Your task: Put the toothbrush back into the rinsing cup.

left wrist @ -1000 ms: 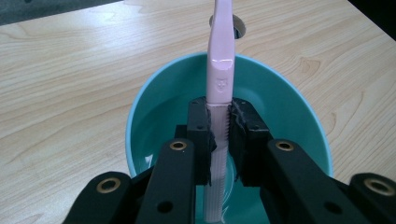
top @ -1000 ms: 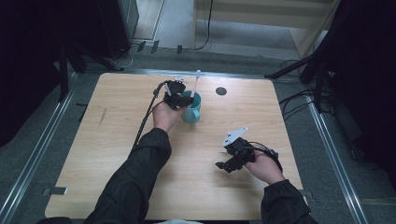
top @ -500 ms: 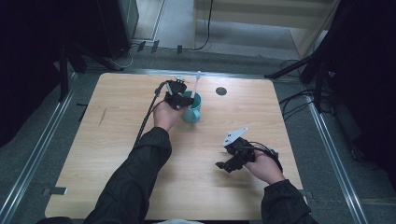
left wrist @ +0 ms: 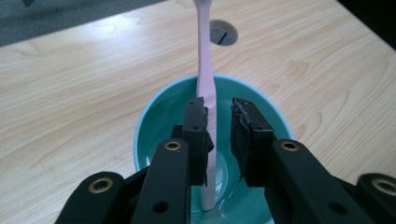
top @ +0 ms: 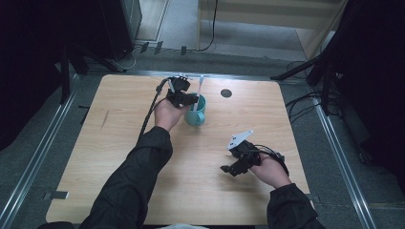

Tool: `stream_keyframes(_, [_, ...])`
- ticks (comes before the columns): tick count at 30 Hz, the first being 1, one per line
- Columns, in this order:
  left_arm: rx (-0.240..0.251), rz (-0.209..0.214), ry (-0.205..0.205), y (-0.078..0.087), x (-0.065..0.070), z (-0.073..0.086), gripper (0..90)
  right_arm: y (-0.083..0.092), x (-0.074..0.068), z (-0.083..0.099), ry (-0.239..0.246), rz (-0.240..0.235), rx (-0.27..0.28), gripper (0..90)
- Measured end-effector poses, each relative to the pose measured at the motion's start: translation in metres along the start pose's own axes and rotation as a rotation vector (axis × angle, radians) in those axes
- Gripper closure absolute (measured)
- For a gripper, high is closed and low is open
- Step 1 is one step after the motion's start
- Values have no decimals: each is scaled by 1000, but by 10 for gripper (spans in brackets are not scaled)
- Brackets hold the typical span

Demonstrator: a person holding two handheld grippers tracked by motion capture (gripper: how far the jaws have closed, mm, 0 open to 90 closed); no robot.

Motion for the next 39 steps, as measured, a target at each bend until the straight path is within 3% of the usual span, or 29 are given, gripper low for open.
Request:
stream_keyframes(8, [-16,36,-14,20,3,-5,692,-1,1,1,0,3,-3,206])
stream_keyframes(15, [-23,38,-72,41,10,-6,608,-2,0,1,10,2,-10,206])
stream_keyframes(20, [-32,54,-86,55,14,-3,543,-2,0,1,11,4,-11,206])
stream_keyframes(26, [-43,83,-117,71,21,8,508,-3,0,1,14,9,-12,206])
stream_keyframes(30, [-39,115,-110,82,25,14,485,-3,1,2,12,11,-13,206])
stream_keyframes(35, [-57,125,-126,91,28,29,463,-3,1,2,9,12,-14,206])
stream_keyframes(39, [-45,122,-122,98,27,43,461,-3,2,2,9,15,-14,206])
Point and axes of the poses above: each handheld gripper's, and its own axes: y roughly backward along the jaws, z roughly out of its underside, x roughly to its right, the point moved 10 cm from there along -y, roughly forward along the jaws, and after that the axes turned 12 degrees about -y, right-handed, at the moved point
